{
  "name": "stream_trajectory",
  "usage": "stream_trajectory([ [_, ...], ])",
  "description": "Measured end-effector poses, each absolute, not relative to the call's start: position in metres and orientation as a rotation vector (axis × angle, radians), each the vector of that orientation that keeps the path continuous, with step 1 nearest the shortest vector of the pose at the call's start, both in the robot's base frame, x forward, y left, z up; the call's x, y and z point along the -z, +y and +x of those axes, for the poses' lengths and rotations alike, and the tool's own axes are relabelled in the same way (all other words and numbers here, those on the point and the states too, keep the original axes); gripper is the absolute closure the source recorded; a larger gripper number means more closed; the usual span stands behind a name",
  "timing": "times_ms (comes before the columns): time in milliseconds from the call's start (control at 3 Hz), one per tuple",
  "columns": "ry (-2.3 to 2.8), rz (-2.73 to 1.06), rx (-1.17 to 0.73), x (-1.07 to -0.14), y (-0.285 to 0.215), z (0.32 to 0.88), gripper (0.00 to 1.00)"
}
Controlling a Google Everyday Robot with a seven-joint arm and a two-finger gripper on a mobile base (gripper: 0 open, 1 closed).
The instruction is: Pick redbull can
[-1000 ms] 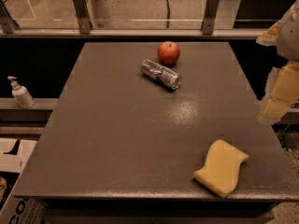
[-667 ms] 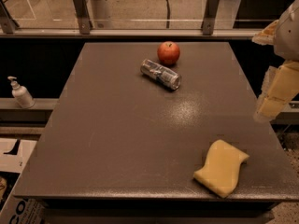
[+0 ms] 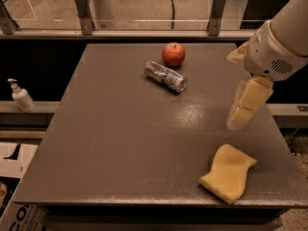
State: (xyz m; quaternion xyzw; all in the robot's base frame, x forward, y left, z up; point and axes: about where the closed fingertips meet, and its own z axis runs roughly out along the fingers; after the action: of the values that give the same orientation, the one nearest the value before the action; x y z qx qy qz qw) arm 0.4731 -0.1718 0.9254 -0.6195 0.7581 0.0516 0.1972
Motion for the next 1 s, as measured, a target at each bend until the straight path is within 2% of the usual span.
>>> stream_trajectory([
  [333, 2.079, -1.711, -0.242, -0.9064, -0.1432, 0.4876, 0.00],
  [1000, 2.072, -1.699, -0.252, -0.9056, -0.1418, 0.4870, 0.00],
])
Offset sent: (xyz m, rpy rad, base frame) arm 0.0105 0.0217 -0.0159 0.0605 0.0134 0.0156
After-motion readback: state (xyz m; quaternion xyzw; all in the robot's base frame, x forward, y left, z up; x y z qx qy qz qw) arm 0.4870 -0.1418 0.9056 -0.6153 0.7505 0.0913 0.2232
